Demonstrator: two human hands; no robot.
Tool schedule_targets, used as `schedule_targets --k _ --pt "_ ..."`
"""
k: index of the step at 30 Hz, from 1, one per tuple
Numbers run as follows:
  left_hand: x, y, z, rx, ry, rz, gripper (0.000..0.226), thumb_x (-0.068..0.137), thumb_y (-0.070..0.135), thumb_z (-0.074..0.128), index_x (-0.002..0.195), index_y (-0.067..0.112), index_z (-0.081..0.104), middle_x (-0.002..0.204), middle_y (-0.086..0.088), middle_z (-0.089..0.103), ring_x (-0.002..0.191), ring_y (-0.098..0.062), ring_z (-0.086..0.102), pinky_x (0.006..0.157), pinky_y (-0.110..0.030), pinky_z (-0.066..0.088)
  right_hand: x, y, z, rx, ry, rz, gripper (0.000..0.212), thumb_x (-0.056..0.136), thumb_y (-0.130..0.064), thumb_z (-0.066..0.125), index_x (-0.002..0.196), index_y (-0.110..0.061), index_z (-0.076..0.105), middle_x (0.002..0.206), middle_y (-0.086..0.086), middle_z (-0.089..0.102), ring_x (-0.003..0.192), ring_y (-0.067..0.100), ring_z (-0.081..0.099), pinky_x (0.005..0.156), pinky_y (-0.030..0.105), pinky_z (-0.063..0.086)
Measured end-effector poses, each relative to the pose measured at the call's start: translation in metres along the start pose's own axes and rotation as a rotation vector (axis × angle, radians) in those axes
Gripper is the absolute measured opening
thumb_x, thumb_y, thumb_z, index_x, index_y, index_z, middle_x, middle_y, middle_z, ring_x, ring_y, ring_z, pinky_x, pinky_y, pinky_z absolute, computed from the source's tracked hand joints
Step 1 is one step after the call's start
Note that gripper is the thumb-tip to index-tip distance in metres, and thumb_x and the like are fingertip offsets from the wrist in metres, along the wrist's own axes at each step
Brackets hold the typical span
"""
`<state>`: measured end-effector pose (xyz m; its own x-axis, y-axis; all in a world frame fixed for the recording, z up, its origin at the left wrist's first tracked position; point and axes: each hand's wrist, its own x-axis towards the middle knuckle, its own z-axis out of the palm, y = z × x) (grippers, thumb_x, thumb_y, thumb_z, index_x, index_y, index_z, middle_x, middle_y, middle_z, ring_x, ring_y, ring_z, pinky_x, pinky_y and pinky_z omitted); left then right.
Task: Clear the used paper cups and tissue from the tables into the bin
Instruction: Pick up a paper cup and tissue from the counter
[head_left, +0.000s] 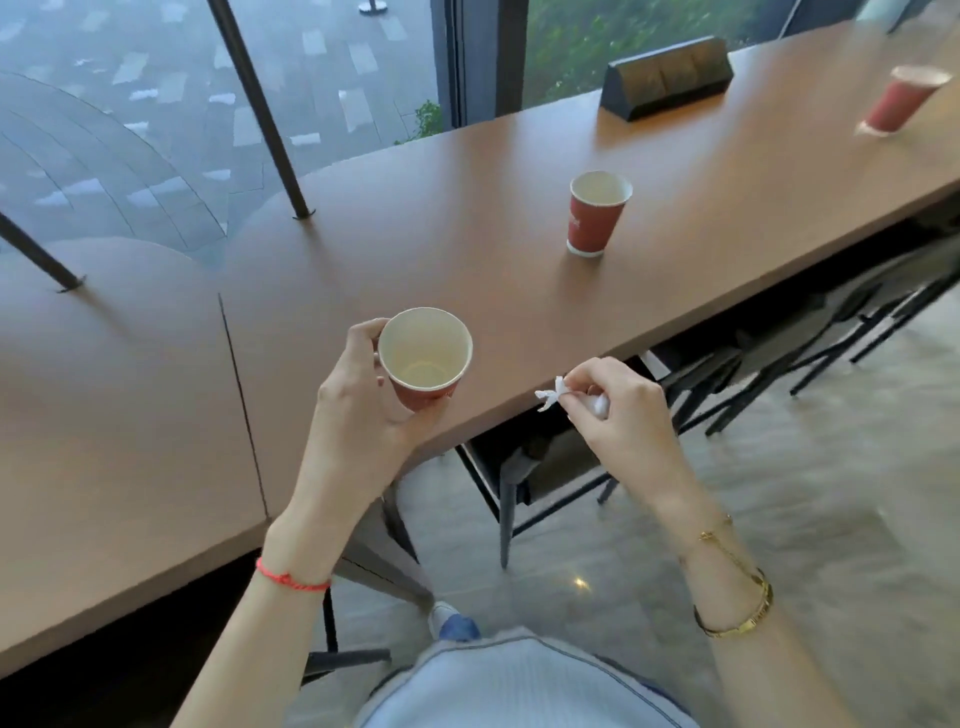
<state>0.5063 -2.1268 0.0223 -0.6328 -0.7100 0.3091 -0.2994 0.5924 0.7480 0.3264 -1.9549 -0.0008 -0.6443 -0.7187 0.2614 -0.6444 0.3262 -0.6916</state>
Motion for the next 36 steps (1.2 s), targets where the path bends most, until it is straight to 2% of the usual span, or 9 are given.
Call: schedule_targets --k 6,8,11,15,19,22,24,31,36 --pt "-0.03 0.063 0.082 -0.043 -0.195 0.125 0.071 0.068 0.028 0.086 0.124 0.029 0.042 0.114 0.016 0.057 0.096 -0.008 0.062 0.077 -0.008 0.046 -0.08 0.062 -0.08 -0.069 0.148 0.154 0.01 0.088 -0.017 0.066 0.081 -0.02 0.06 0.081 -0.009 0.059 0.08 -0.001 0.055 0.066 0.004 0.039" --pt "-0.046 0.091 0.115 -0.053 -0.255 0.179 0.072 0.069 0.028 0.086 0.125 0.028 0.04 0.115 0.017 0.052 0.097 -0.003 0.057 0.077 -0.011 0.046 -0.113 0.085 -0.11 -0.105 0.199 0.213 0.01 0.087 -0.017 0.066 0.081 -0.021 0.061 0.081 -0.009 0.059 0.08 0.0 0.056 0.067 0.006 0.04" --pt "-0.071 0.127 0.159 -0.1 -0.344 0.243 0.071 0.071 0.029 0.084 0.126 0.029 0.039 0.116 0.019 0.05 0.099 0.009 0.053 0.075 -0.006 0.044 -0.163 0.113 -0.149 -0.129 0.26 0.28 0.012 0.087 -0.018 0.066 0.08 -0.025 0.058 0.081 -0.011 0.058 0.079 0.001 0.056 0.068 0.008 0.04" --pt "-0.108 0.179 0.222 -0.144 -0.492 0.33 0.07 0.072 0.03 0.083 0.127 0.026 0.039 0.124 0.013 0.052 0.107 -0.008 0.055 0.077 -0.006 0.046 -0.235 0.15 -0.202 -0.178 0.378 0.404 0.016 0.085 -0.019 0.067 0.077 -0.028 0.055 0.079 -0.013 0.057 0.076 0.0 0.056 0.066 0.005 0.038" --pt "-0.138 0.227 0.278 -0.184 -0.634 0.393 0.072 0.071 0.029 0.083 0.128 0.024 0.04 0.121 0.015 0.05 0.109 -0.008 0.053 0.082 -0.018 0.048 -0.299 0.18 -0.245 -0.216 0.496 0.547 0.013 0.083 -0.014 0.068 0.077 -0.021 0.059 0.081 -0.01 0.06 0.075 0.004 0.057 0.068 0.014 0.041" --pt "-0.155 0.26 0.317 -0.203 -0.734 0.446 0.072 0.071 0.031 0.083 0.128 0.025 0.04 0.118 0.017 0.05 0.105 -0.007 0.054 0.077 -0.012 0.043 -0.337 0.197 -0.272 -0.239 0.585 0.636 0.012 0.083 -0.013 0.068 0.076 -0.018 0.06 0.079 -0.009 0.06 0.073 0.006 0.057 0.067 0.019 0.043" --pt "-0.163 0.281 0.344 -0.217 -0.792 0.483 0.071 0.071 0.033 0.083 0.127 0.025 0.04 0.118 0.015 0.051 0.103 -0.008 0.055 0.075 -0.011 0.043 -0.357 0.208 -0.289 -0.243 0.647 0.692 0.013 0.084 -0.012 0.068 0.075 -0.018 0.059 0.078 -0.01 0.059 0.073 0.006 0.055 0.066 0.016 0.041" --pt "-0.185 0.357 0.455 -0.265 -0.978 0.634 0.07 0.069 0.037 0.084 0.124 0.025 0.042 0.111 0.018 0.053 0.097 -0.007 0.057 0.076 -0.017 0.048 -0.408 0.26 -0.338 -0.277 0.829 0.9 0.013 0.085 -0.013 0.067 0.075 -0.018 0.06 0.081 -0.009 0.062 0.077 0.007 0.057 0.068 0.021 0.044" --pt "-0.197 0.426 0.55 -0.304 -1.091 0.74 0.069 0.068 0.043 0.082 0.121 0.03 0.04 0.107 0.027 0.051 0.095 -0.004 0.057 0.071 -0.01 0.043 -0.43 0.313 -0.39 -0.259 0.938 0.999 0.012 0.086 -0.012 0.066 0.076 -0.018 0.061 0.082 -0.011 0.062 0.08 0.005 0.059 0.068 0.017 0.044"
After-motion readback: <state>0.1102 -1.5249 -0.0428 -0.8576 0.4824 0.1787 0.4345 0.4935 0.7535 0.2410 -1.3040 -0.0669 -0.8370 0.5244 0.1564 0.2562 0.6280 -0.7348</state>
